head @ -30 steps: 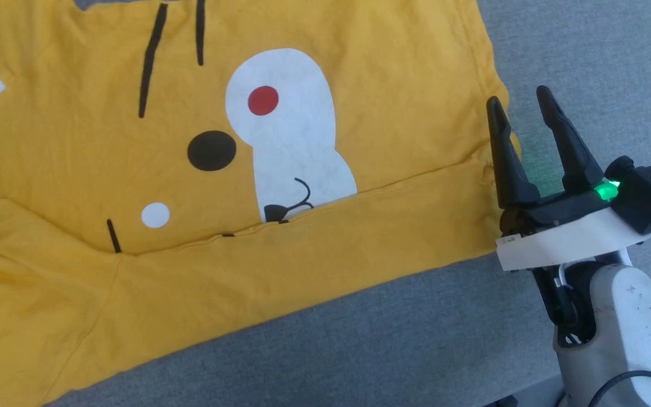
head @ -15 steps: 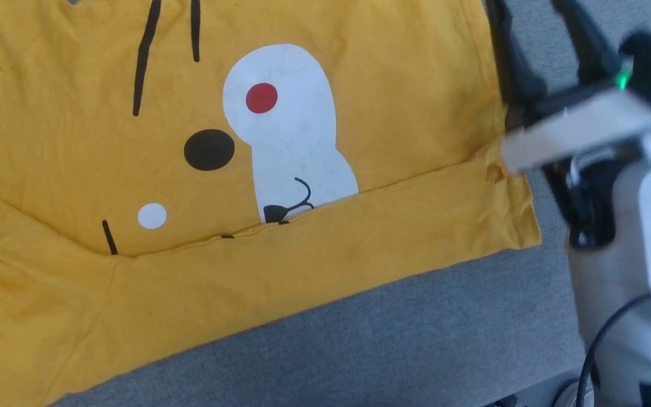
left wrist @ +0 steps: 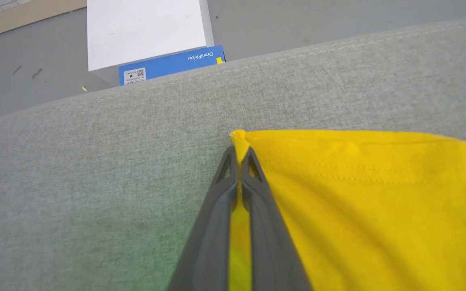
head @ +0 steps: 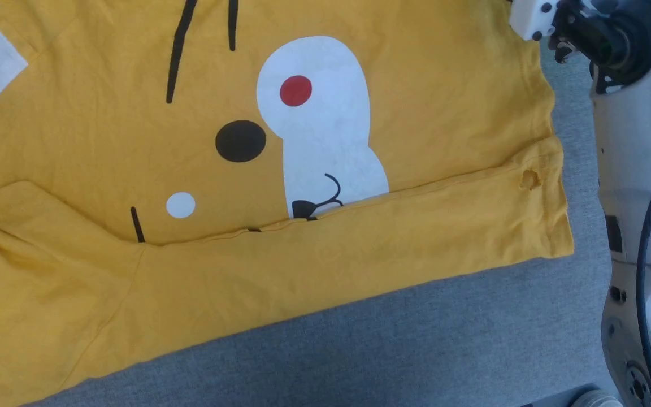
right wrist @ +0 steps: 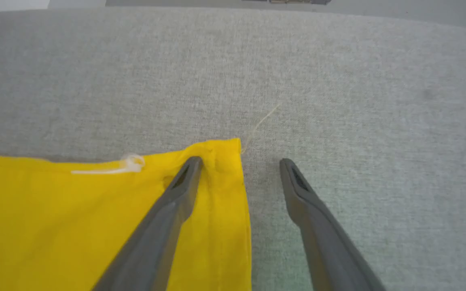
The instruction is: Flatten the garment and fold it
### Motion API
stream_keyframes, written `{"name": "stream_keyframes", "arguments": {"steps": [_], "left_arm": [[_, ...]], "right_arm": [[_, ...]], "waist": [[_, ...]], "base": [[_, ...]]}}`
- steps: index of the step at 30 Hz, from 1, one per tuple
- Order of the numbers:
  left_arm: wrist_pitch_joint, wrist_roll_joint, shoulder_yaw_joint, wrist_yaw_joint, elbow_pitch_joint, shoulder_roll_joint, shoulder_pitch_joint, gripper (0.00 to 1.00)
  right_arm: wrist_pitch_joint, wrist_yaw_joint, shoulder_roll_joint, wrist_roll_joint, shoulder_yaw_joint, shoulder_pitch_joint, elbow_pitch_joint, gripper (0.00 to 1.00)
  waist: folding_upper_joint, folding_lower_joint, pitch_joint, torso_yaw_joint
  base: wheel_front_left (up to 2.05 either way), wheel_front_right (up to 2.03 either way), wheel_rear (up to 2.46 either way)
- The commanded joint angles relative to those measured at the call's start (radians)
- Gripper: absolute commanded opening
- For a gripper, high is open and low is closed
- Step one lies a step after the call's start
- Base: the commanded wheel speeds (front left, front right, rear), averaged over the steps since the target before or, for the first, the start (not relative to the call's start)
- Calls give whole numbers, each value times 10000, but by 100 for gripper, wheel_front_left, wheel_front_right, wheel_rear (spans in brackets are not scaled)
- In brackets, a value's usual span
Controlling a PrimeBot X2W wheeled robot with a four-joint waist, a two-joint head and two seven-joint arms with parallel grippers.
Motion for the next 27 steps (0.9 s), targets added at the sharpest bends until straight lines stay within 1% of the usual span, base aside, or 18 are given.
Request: {"name": "stream_keyframes", "arguments": {"steps": [1, 3, 4, 6, 7, 10, 13, 15, 17, 19, 22, 27], "left_arm": [[-44, -15, -73, -74, 128, -51, -60, 0], [-96, -27, -92, -127, 166, -78, -84, 0], [-125, -30, -99, -148, 180, -91, -93, 0], [-243, -32, -103, -196, 189, -129, -119, 0], [-401, -40, -94, -265, 167, -165, -127, 0], [-1157, 43, 3, -409, 165, -219, -129, 0], [-2438, 138, 181, -632, 160, -263, 45, 0], [-3198, 80, 256, -881, 158, -233, 395, 0], [-3877, 4, 363, -1041, 83, -159, 813, 0], [-4581, -91, 519, -1095, -53, -103, 1303, 0], [-5697, -342, 858, -1041, -393, -98, 2208, 0], [-6998, -1184, 1439, -1067, -1303, -103, 4138, 0]], "right_arm": [[421, -13, 15, -175, 60, -274, 265, 100], [988, -13, 15, -422, 68, -442, 542, 45], [1173, -13, 15, -518, 64, -498, 601, 29], [1291, -13, 15, -817, 39, -591, 544, 2], [1291, -13, 15, -952, 21, -597, 493, 0], [1019, -13, 15, -1162, -41, -481, 262, 0], [90, -13, 16, -1342, -84, -145, -118, 0], [-572, -13, 16, -1260, -81, 213, -284, 0], [-1254, -13, 16, -1112, -84, 595, -486, 0], [-1915, -13, 16, -1039, -115, 1029, -670, 0], [-2952, -13, 16, -924, -114, 1725, -973, 0], [-4140, -13, -35, -598, 130, 2843, -1271, 0]], "waist": [[0, -1, 57, 66], [0, -1, 79, 96], [0, -1, 83, 108], [0, -1, 93, 141], [0, -1, 89, 160], [0, -1, 32, 224], [0, -1, -147, 317], [0, -1, -357, 402], [0, -1, -572, 511], [0, -1, -850, 638], [0, -1, -1369, 864], [0, -1, -2283, 1154]], "base": [[0, 0, 0], [0, 0, 0], [0, 0, 0], [0, 0, 0], [0, 0, 0], [0, 0, 0], [0, 0, 0], [0, 0, 0], [0, 0, 0], [0, 0, 0], [0, 0, 0], [0, 0, 0]]}}
